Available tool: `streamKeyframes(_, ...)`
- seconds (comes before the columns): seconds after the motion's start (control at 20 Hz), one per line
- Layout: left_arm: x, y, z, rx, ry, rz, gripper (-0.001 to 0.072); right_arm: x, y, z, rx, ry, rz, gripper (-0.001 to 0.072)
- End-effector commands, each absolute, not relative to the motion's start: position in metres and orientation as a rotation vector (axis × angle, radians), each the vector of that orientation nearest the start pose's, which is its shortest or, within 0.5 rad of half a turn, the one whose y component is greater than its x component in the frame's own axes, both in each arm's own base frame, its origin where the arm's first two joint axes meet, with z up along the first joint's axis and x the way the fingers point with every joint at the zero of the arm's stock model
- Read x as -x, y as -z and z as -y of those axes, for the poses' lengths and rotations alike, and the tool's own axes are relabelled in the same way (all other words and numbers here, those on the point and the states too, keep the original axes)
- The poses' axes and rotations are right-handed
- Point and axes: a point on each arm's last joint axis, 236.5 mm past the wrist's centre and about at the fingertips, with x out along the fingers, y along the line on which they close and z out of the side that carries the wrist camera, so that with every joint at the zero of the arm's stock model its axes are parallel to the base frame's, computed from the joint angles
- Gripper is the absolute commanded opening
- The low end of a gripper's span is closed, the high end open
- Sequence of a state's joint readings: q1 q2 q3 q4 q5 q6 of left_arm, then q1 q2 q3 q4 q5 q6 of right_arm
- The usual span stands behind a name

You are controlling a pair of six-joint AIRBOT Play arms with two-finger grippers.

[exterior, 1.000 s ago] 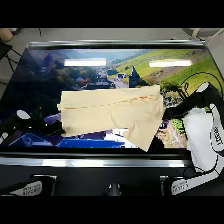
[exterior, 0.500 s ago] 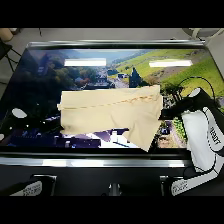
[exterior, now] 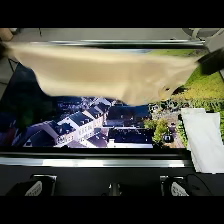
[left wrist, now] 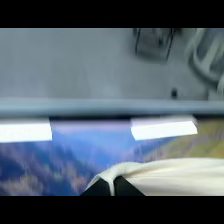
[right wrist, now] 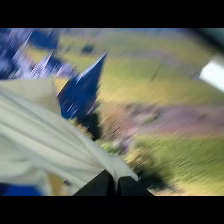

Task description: Fold the shirts.

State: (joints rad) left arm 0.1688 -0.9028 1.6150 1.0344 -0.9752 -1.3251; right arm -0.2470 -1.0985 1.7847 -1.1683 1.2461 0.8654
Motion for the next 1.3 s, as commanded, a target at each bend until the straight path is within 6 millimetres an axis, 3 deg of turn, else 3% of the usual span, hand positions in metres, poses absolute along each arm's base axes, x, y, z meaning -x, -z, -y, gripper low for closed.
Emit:
streamKeyframes(0.0, -0.241, -0.562, 0.039, 0.084, 0.188, 0.234, 0.0025, -0.254, -0.533, 0.007, 0.558, 0.035, 0.085, 0.0015)
streamKeyframes(0.1, -0.211, -0.568, 0.043, 0.085, 0.185, 0.260, 0.0025, -0.215, -0.548, 0.001, 0.584, 0.070, 0.146, 0.0015)
streamKeyframes(0.2, -0.204, -0.566, 0.043, 0.072, 0.179, 0.254, 0.0025, -0.200, -0.550, 0.002, 0.601, 0.094, 0.148, 0.0015)
streamKeyframes(0.45, -0.211, -0.550, 0.034, 0.038, 0.135, 0.189, 0.0026, -0.203, -0.531, 0.002, 0.594, 0.067, 0.070, 0.0015)
streamKeyframes(0.55, -0.222, -0.527, 0.029, 0.023, 0.115, 0.091, 0.0025, -0.205, -0.529, 0.002, 0.572, 0.063, 0.062, 0.0015)
streamKeyframes(0.65, -0.242, -0.494, 0.026, 0.030, 0.117, -0.037, 0.0026, -0.217, -0.511, 0.004, 0.530, 0.037, -0.011, 0.0015)
streamKeyframes(0.75, -0.269, -0.458, 0.023, 0.047, 0.121, -0.156, 0.0026, -0.239, -0.473, 0.008, 0.496, -0.014, -0.167, 0.0015)
streamKeyframes(0.85, -0.304, -0.409, 0.017, 0.077, 0.120, -0.290, 0.0026, -0.268, -0.420, 0.014, 0.463, -0.085, -0.380, 0.0015)
streamKeyframes(1.05, -0.375, -0.277, 0.005, 0.123, 0.124, -0.614, 0.0026, -0.336, -0.286, 0.026, 0.326, -0.254, -0.857, 0.0014)
streamKeyframes(1.25, -0.453, -0.161, -0.012, 0.159, 0.109, -0.813, 0.0026, -0.429, -0.149, 0.013, 0.104, -0.412, -1.036, 0.0014)
